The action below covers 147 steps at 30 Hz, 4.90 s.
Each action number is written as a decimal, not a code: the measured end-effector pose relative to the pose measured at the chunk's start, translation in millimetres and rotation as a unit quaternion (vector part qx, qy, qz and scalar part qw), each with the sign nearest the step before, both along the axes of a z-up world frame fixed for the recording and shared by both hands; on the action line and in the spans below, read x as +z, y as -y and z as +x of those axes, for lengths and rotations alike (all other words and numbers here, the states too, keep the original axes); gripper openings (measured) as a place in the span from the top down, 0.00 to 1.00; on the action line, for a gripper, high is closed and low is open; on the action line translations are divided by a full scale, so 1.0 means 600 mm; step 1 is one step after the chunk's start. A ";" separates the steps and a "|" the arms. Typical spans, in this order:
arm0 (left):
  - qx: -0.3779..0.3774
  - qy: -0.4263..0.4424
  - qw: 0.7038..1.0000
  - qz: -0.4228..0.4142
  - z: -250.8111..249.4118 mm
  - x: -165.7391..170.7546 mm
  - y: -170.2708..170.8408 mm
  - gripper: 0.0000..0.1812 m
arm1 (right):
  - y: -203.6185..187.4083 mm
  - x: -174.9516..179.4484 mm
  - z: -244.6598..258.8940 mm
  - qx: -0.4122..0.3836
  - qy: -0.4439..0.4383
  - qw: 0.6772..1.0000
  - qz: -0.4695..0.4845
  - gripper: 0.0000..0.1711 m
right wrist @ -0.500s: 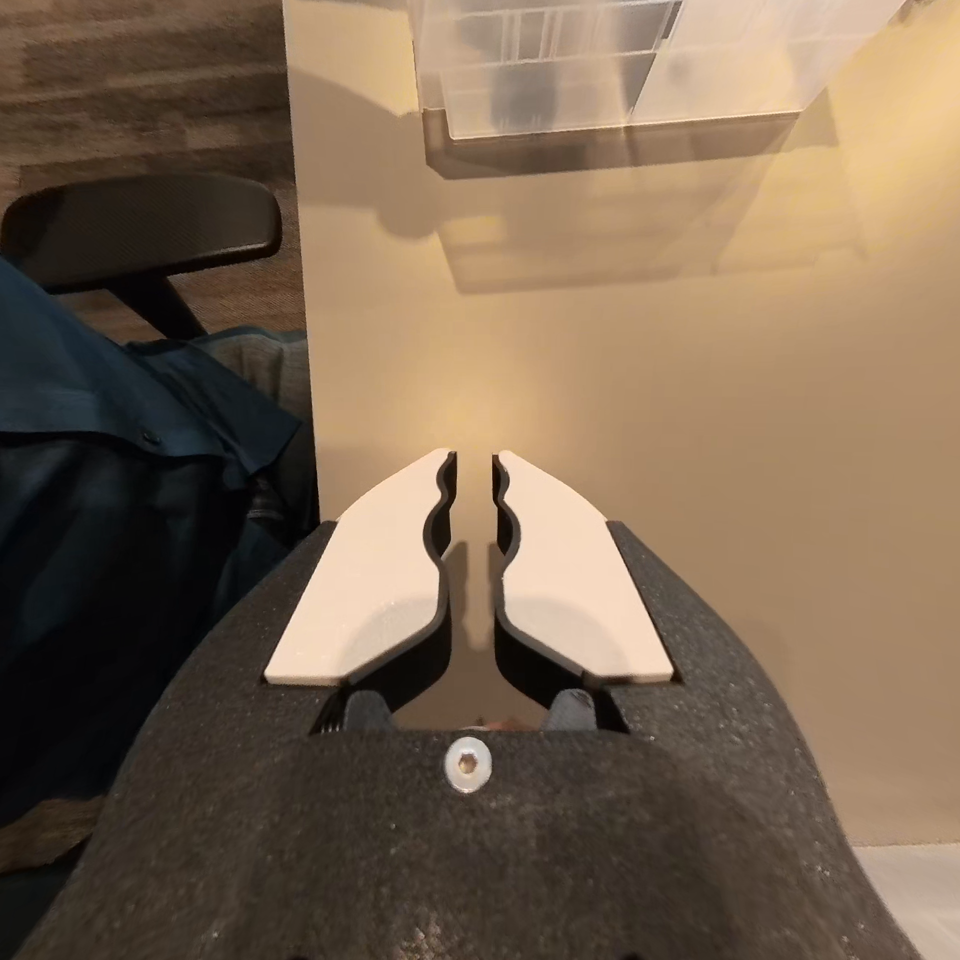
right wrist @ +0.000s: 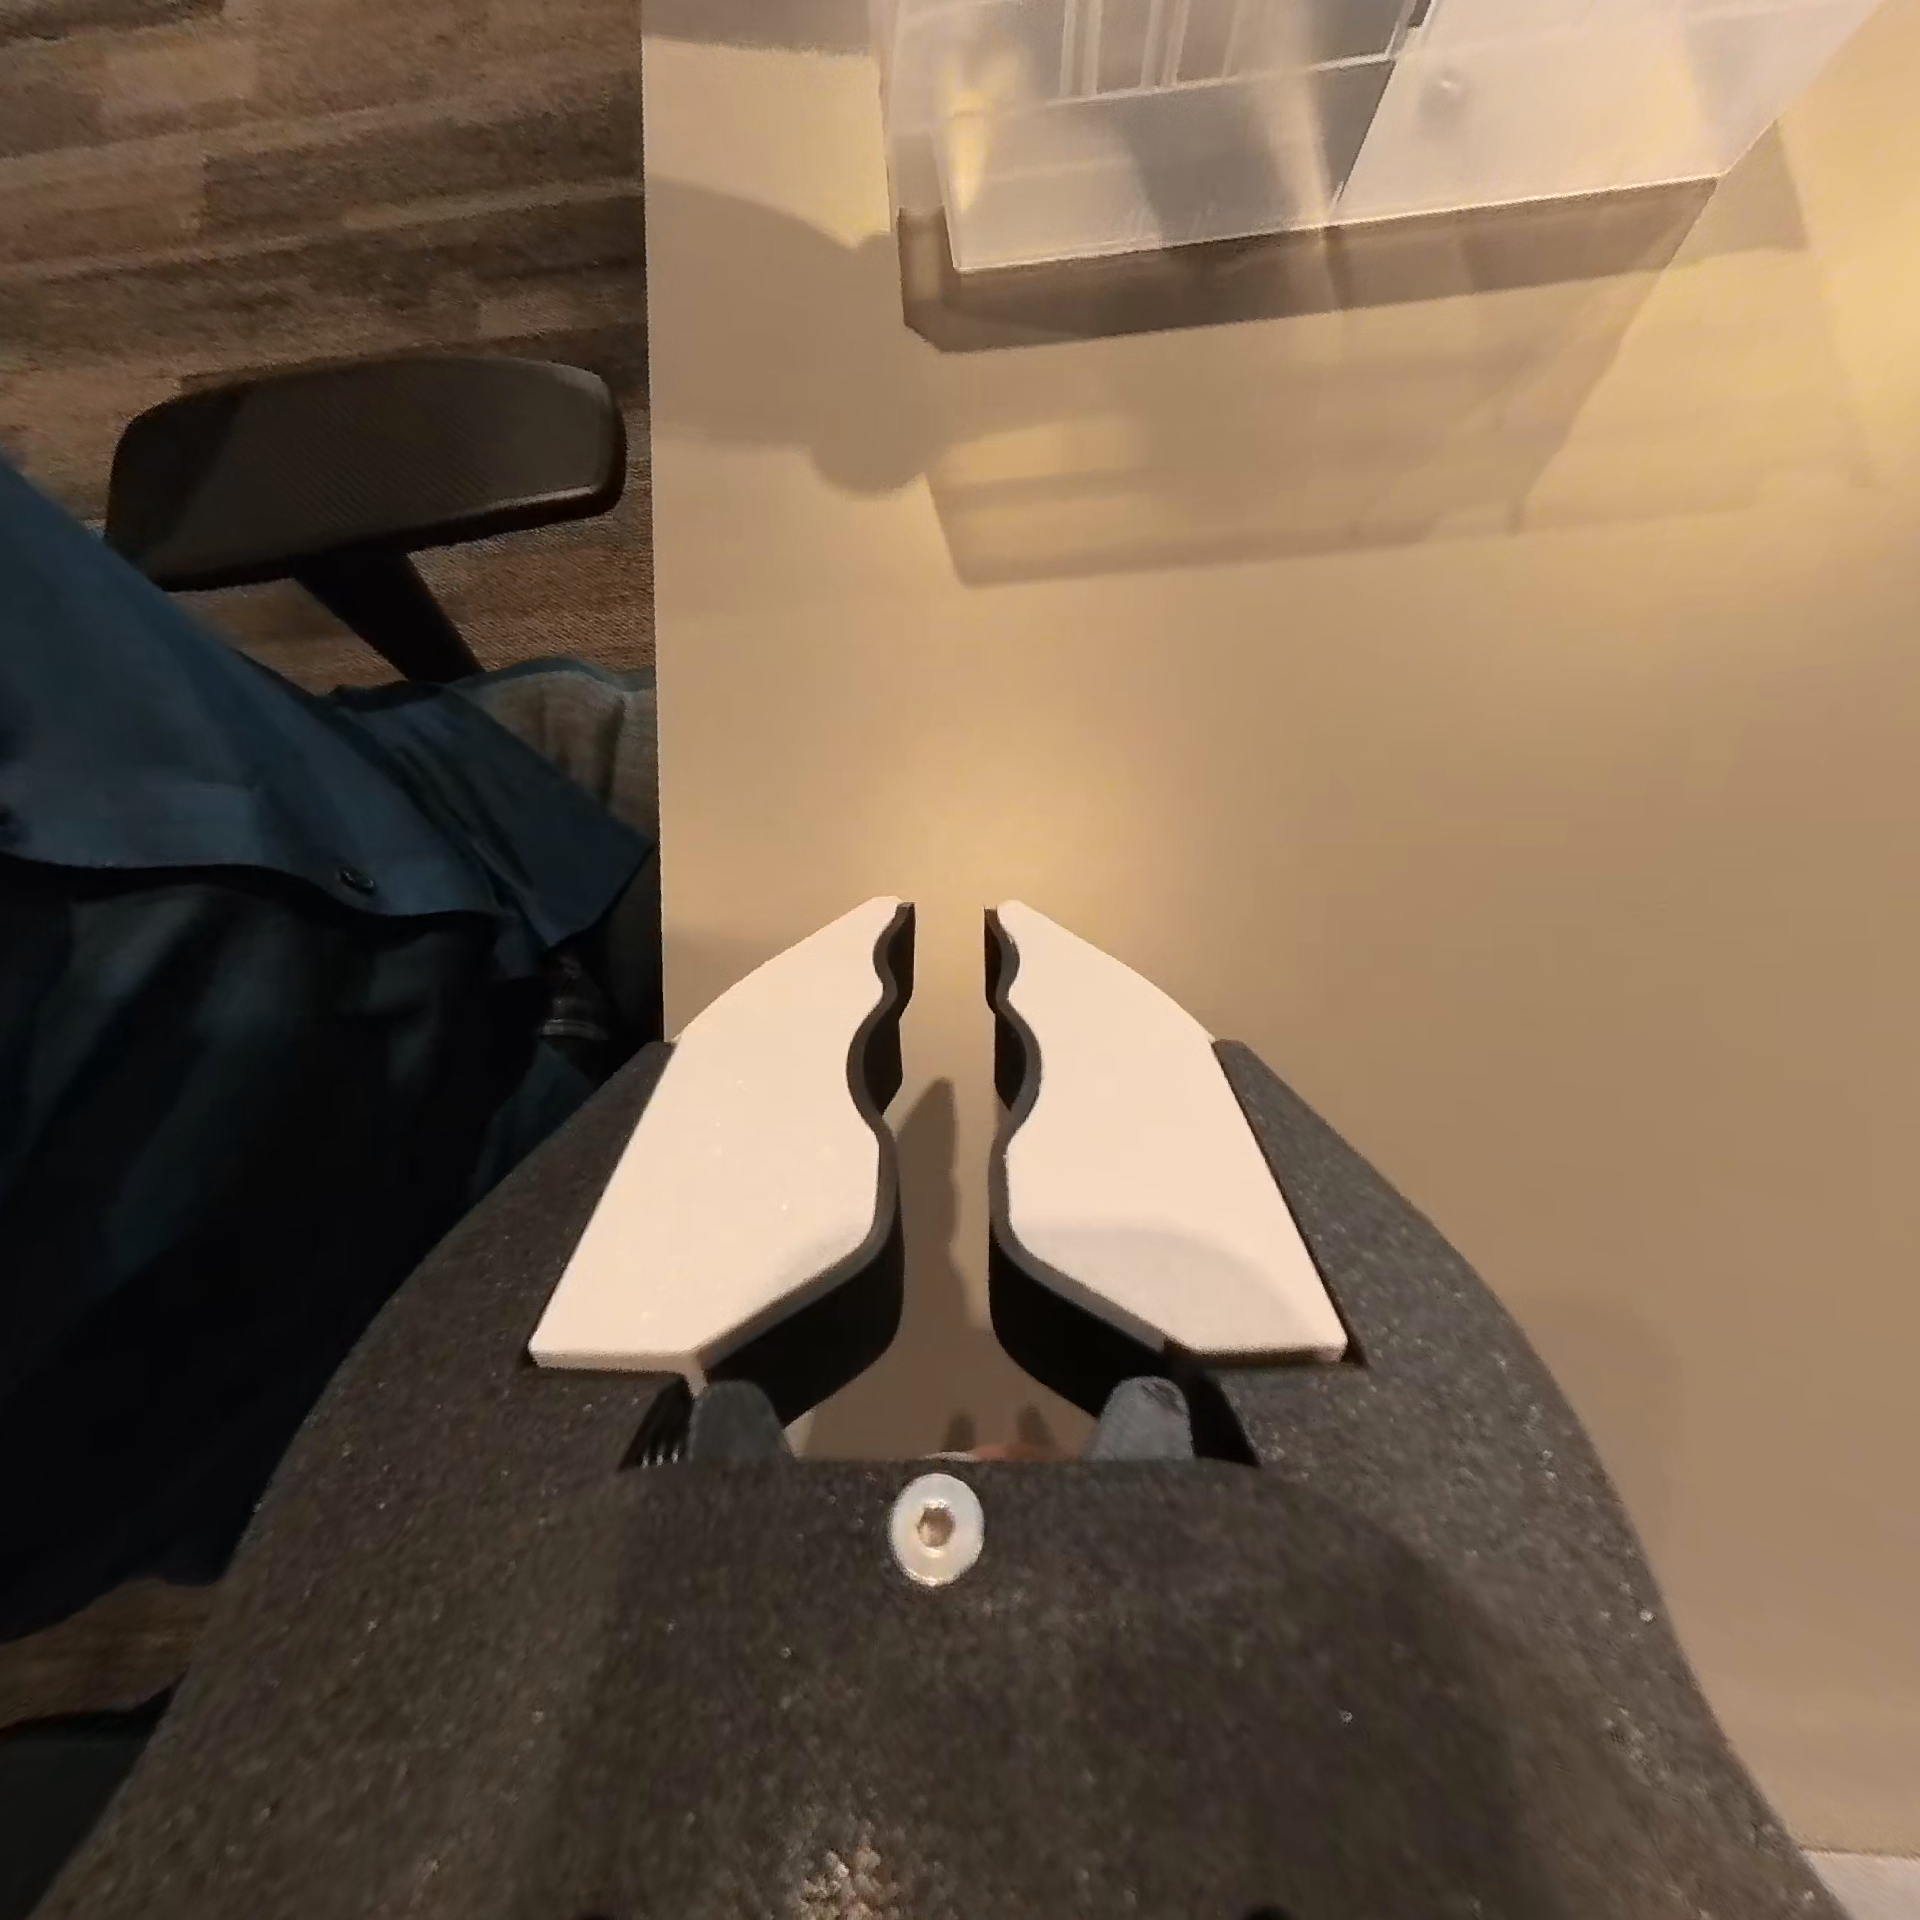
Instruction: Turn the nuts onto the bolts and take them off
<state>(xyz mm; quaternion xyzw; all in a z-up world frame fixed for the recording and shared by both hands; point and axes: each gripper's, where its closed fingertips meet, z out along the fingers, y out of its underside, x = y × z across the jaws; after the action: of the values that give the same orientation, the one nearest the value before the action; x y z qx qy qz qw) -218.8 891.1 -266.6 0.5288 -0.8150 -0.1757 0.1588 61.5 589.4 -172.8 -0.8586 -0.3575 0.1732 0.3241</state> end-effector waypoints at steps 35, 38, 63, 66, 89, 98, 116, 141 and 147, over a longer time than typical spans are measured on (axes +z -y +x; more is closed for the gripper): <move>-0.135 0.159 0.974 -0.086 0.045 0.020 0.064 0.85 | -0.003 -0.049 -0.023 0.030 -0.045 0.998 -0.027 0.95; -0.135 0.172 0.972 -0.081 0.050 0.012 0.066 0.76 | -0.002 -0.048 -0.023 0.032 -0.050 0.998 -0.029 0.97; -0.073 0.193 0.972 -0.115 0.056 0.011 0.063 0.77 | 0.000 -0.057 -0.031 0.041 -0.053 0.997 -0.038 0.97; -0.077 0.192 0.971 -0.117 0.055 0.008 0.064 0.79 | 0.000 -0.059 -0.034 0.044 -0.052 0.997 -0.039 0.97; -0.103 0.194 0.970 -0.100 0.051 -0.005 0.063 0.89 | 0.002 -0.073 -0.046 0.052 -0.061 0.996 -0.049 0.96; -0.078 0.235 0.961 -0.123 0.069 0.010 0.081 0.90 | 0.004 -0.076 -0.051 0.054 -0.068 0.995 -0.050 0.96; 0.067 0.259 0.953 -0.141 0.101 0.033 0.086 0.90 | 0.007 -0.086 -0.068 0.060 -0.079 0.994 -0.055 0.96; 0.141 0.559 0.813 -0.079 0.150 0.217 0.089 0.90 | -0.478 0.170 -0.164 0.133 0.004 0.987 0.087 0.78; 0.169 0.557 0.811 -0.055 0.083 0.194 0.067 0.90 | -0.570 0.050 -0.206 0.251 0.186 0.948 0.059 0.77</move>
<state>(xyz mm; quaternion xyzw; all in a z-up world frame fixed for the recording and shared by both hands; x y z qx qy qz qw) -169.0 851.1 -150.2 0.6559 -0.6699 0.2233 -0.2667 -62.1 931.4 -142.9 -0.7374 -0.6251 0.0645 0.2476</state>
